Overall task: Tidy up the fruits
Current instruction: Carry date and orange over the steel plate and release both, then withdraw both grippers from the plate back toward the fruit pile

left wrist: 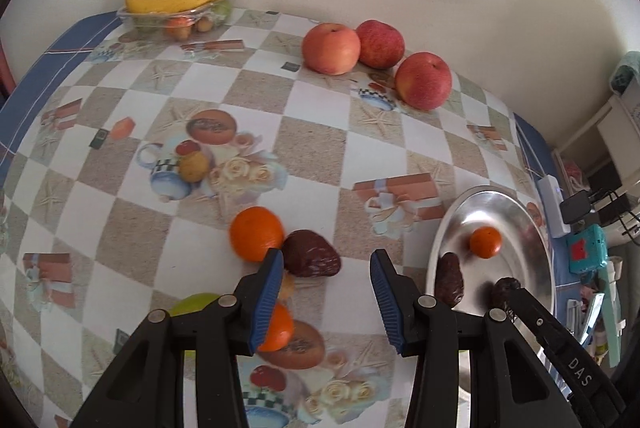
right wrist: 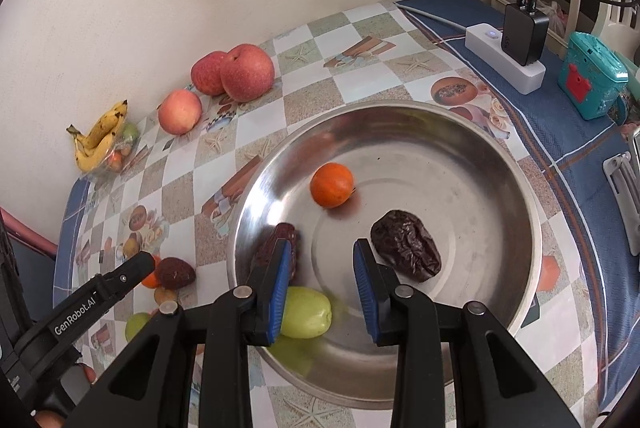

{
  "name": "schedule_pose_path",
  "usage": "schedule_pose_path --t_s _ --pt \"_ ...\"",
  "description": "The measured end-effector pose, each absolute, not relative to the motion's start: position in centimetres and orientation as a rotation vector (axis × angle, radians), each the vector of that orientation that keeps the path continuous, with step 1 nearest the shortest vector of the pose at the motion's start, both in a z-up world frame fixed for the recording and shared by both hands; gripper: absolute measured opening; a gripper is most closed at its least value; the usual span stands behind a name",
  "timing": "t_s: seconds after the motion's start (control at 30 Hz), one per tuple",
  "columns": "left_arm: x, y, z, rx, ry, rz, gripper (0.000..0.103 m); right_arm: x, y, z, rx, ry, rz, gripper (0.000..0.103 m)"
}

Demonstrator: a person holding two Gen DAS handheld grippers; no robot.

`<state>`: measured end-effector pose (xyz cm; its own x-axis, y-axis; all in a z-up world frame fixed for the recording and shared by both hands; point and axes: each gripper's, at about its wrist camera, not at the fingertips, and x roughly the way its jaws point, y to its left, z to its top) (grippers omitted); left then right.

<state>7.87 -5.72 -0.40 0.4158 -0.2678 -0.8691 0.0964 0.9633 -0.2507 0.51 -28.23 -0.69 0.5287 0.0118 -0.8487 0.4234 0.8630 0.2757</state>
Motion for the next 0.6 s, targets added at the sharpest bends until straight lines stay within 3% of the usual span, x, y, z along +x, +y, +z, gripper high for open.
schedule_pose_path --t_s 0.6 --pt "6.2 -1.8 -0.2 -0.194 1.151 -0.212 0.049 -0.2 -25.2 -0.4 0.424 1.042 -0.260 0.034"
